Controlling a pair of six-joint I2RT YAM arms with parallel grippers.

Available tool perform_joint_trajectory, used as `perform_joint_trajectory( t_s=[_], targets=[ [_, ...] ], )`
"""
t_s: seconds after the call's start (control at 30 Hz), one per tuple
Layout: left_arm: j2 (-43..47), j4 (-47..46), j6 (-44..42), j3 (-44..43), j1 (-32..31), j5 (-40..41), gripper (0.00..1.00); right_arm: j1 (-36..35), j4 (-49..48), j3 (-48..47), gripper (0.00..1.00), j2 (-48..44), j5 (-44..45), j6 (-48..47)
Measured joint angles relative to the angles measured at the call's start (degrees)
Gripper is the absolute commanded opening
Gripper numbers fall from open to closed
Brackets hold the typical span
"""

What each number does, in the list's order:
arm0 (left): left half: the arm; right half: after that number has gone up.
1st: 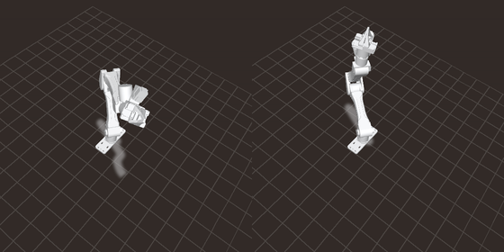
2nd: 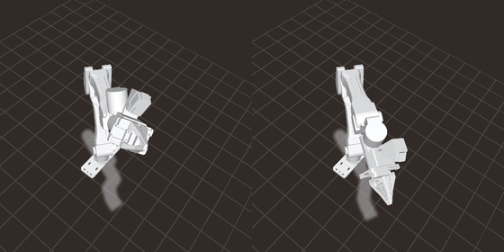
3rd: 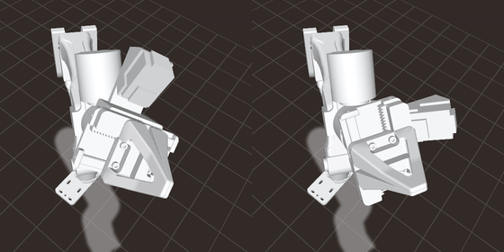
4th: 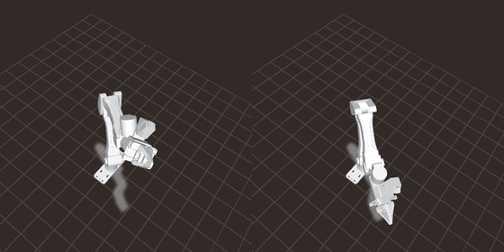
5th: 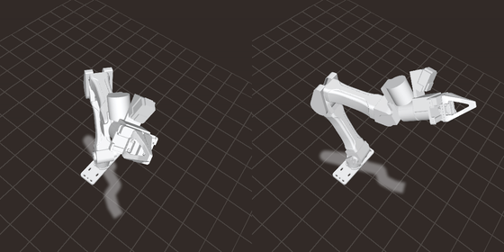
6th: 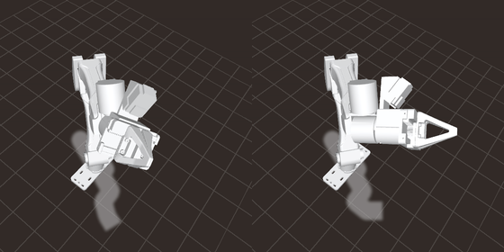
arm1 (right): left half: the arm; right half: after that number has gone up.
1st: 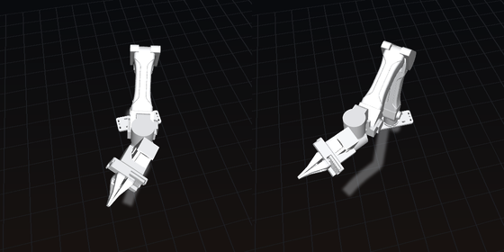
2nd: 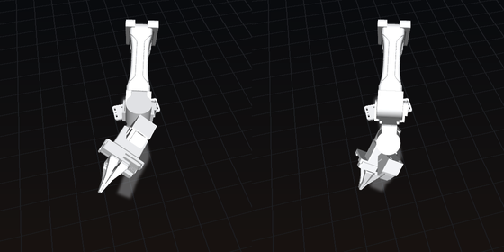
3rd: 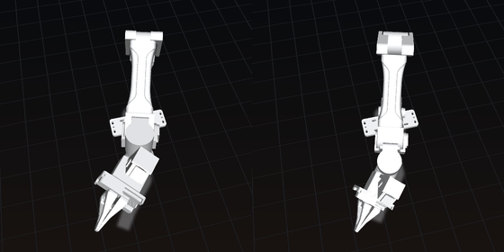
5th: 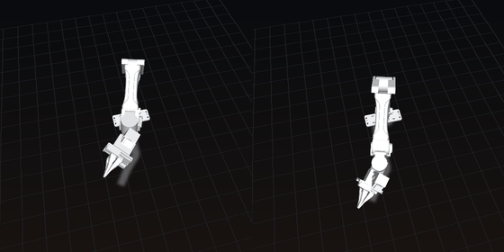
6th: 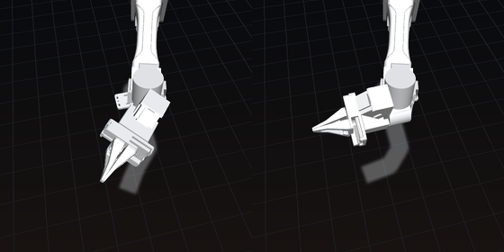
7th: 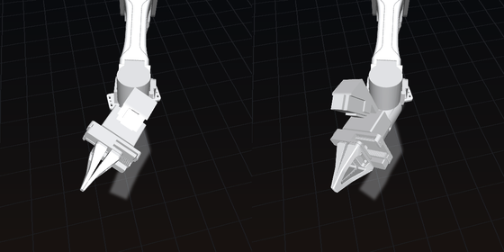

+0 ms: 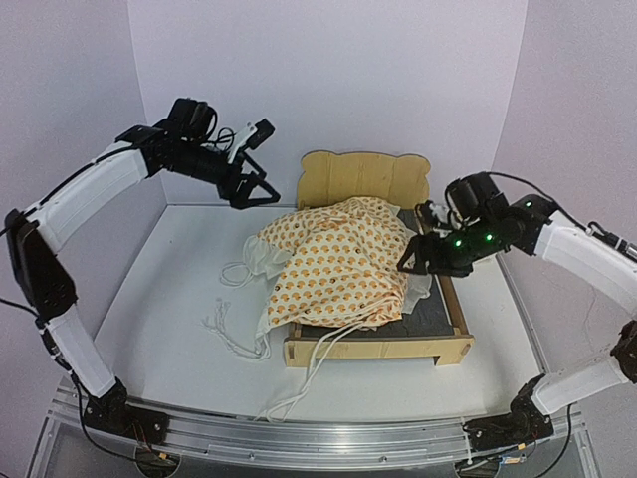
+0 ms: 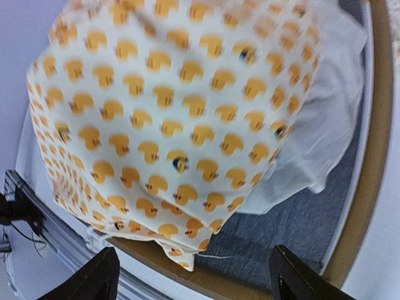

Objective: Set up the pet bed

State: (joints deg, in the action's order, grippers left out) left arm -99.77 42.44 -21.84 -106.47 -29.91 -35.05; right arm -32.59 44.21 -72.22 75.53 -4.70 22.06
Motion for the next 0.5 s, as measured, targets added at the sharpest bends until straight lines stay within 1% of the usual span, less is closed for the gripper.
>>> perform_joint_trajectory(
  t_s=[0.03,0.1,0.2,0.27,0.37,0.5],
  targets=[
    [3.3,1.2,-0.9,4.3,-0.3,0.0,0.99,-2.3,-0.1,2.3,0.87,0.2,-0.3,0.5],
    [10.7,1.8,-2.7,16.1,-3.2,0.4,0.99,-4.8,-1.4,6.3,0.90,1.3,-1.1,1.6],
    [15.0,3.1,-3.9,27.4,-8.8,0.2,0.99,-7.3,-4.3,10.8,0.94,2.6,-2.8,3.4],
    [15.1,1.9,-3.8,32.9,-10.7,0.2,1.00,-8.9,-7.7,12.2,0.94,3.1,-3.3,4.3],
    [14.3,-0.5,-3.5,39.3,-11.2,1.0,0.99,-10.4,-12.3,12.7,0.93,5.5,-3.6,5.7],
    [12.6,-5.2,-2.3,42.1,-12.1,2.6,0.99,-10.7,-17.5,12.7,0.87,12.0,-2.0,7.6]
  ],
)
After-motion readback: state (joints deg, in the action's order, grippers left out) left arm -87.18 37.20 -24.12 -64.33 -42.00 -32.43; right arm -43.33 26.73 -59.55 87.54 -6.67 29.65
